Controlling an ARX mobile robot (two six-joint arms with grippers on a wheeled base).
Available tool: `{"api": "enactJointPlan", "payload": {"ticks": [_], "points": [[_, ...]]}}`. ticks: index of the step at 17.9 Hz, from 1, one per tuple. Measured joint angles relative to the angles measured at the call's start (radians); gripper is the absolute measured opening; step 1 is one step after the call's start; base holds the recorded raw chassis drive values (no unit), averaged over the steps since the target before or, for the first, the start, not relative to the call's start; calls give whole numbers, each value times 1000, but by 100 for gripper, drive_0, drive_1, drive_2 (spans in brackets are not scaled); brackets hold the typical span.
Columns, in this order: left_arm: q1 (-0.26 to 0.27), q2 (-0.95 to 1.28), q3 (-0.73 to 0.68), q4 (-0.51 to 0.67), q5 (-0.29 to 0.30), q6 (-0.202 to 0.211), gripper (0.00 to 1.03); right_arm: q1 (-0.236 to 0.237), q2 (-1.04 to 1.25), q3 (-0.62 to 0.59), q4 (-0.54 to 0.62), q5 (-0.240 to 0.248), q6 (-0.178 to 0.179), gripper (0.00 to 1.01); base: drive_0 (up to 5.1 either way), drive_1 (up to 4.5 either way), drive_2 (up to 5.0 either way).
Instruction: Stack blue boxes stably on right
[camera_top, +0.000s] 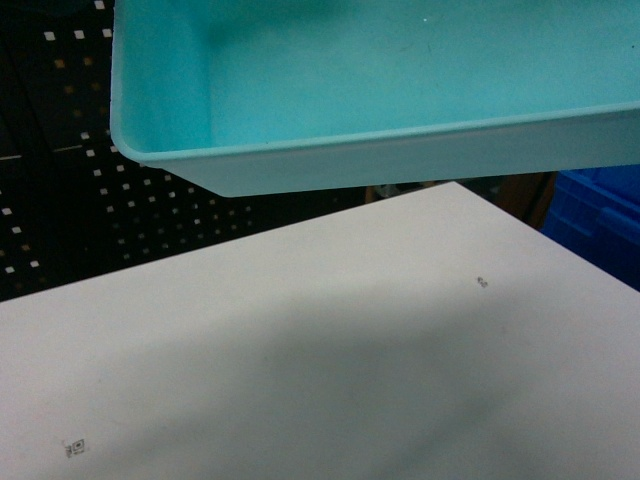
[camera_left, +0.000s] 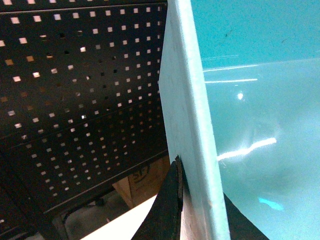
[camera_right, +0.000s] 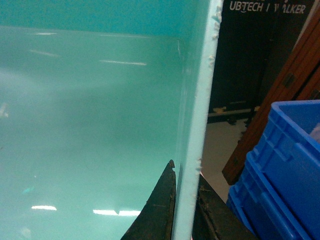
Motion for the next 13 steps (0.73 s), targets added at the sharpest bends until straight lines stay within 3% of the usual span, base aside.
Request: {"api": "enactJointPlan", "payload": {"ticks": [13], "points": [[0,0,0,0,0,0,5,0,0,0,0,0,0,8,0,0,0]]}}
